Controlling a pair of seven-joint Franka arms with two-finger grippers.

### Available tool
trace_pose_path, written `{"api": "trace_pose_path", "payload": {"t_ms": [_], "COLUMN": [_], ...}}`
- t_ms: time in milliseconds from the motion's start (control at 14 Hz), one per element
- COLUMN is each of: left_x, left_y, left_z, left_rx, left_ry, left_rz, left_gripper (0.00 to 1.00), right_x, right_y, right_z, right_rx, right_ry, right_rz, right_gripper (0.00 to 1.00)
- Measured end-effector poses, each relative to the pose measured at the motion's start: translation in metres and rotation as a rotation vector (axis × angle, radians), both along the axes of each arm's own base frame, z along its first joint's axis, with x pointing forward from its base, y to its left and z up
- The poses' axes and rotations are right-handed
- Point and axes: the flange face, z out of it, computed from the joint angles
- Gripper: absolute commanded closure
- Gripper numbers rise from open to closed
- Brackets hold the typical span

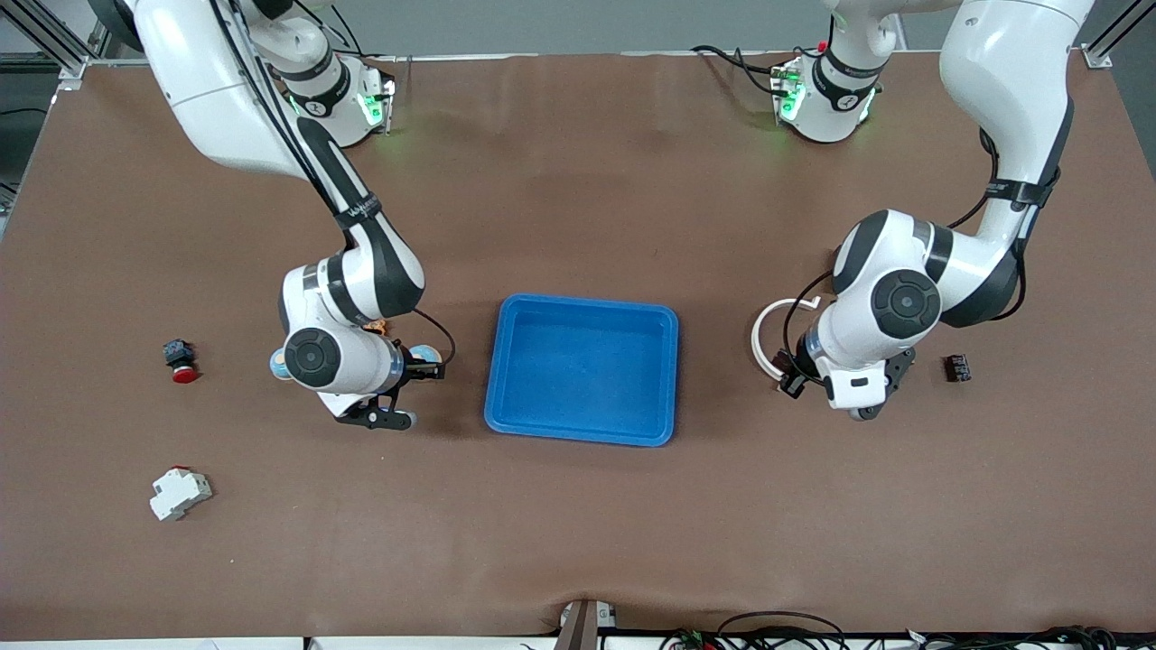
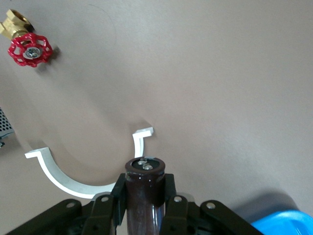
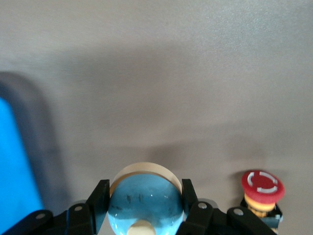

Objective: Place electrolytic capacitor and blue bell in tray
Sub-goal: 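Carry the capacitor and the bell over the blue tray with both grippers, then lower both items into the tray and open both grippers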

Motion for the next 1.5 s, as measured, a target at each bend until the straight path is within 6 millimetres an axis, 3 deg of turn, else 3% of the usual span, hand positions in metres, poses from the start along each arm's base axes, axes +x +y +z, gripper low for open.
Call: {"api": "trace_pose_path", "payload": {"t_ms": [286,716,1074,1288,1503], "left_x": [-0.001,-0.014,-0.043,-0.054,-0.066], "left_y": [-0.023,-0.077,-0.142,-0.160,-0.176], "left_z": [0.011,0.027,0.034,0.027,0.007], "left_rx": [-0.008,-0.023,-0.031,-0.029,-0.018], "left_ry": [-0.023,-0.055,-0.067,-0.055,-0.022], "left_rz": [-0.033,-0.091,-0.113,-0.107,-0.073], "left_gripper": [1.00,1.00,1.00,1.00,1.00], "right_x": [0.001,-0.021,-0.031,-0.036,-0.039], "right_y": [0.026,0.109,0.145,0.162,0.168], "right_z": [0.036,0.064,0.054,0.042,0.028], "right_rx": [0.033,0.043,0.058,0.071,0.066], "right_ry": [0.004,-0.002,-0.030,-0.046,-0.038], "right_rz": [-0.104,-0.223,-0.264,-0.281,-0.279], "right_gripper": [0.98,0.98,0.98,0.98,0.98]}}
